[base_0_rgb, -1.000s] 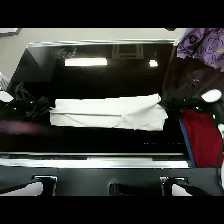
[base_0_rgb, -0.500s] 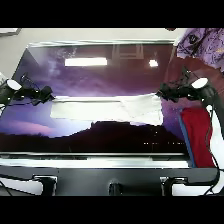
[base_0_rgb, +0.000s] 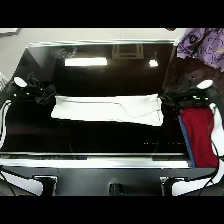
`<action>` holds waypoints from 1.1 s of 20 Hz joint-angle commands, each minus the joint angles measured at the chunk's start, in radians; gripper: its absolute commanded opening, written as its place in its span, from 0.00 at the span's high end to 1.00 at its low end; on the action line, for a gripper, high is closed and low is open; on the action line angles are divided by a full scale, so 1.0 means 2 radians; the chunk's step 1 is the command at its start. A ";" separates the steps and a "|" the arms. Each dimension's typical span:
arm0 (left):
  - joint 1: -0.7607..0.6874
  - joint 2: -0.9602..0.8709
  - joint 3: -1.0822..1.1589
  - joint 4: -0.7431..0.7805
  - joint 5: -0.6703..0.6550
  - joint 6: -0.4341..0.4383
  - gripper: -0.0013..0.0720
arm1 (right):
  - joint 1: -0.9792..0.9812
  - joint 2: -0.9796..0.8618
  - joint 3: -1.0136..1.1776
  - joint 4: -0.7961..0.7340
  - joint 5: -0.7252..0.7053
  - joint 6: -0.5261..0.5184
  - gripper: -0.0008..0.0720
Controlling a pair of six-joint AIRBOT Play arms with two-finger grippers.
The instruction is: Fold the clothes and pants, and hang the long-sleeved shirts on hangers.
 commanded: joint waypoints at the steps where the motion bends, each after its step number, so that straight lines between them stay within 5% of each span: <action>1: 0.010 0.012 0.028 0.001 -0.040 -0.006 0.13 | -0.074 -0.010 0.012 -0.001 0.083 -0.014 0.06; 5: 0.009 0.020 0.029 0.001 -0.057 -0.006 0.13 | -0.100 -0.047 0.012 0.031 0.142 -0.066 0.05; 14: 0.006 0.020 0.029 0.001 -0.061 -0.006 0.13 | -0.046 -0.122 0.012 0.104 0.118 -0.107 0.08; 16: 0.006 0.020 0.029 0.000 -0.061 -0.006 0.13 | -0.027 -0.122 0.012 0.101 0.098 -0.108 0.31; 18: 0.003 0.020 0.029 -0.002 -0.061 -0.006 0.13 | -0.015 -0.119 0.012 0.103 0.089 -0.111 0.77; 20: -0.002 0.020 0.029 -0.028 -0.061 -0.003 0.15 | -0.011 -0.098 0.012 0.097 0.088 -0.093 0.94; 22: -0.011 0.017 0.029 -0.072 -0.059 0.002 0.18 | -0.011 -0.060 0.012 0.084 0.088 -0.066 0.94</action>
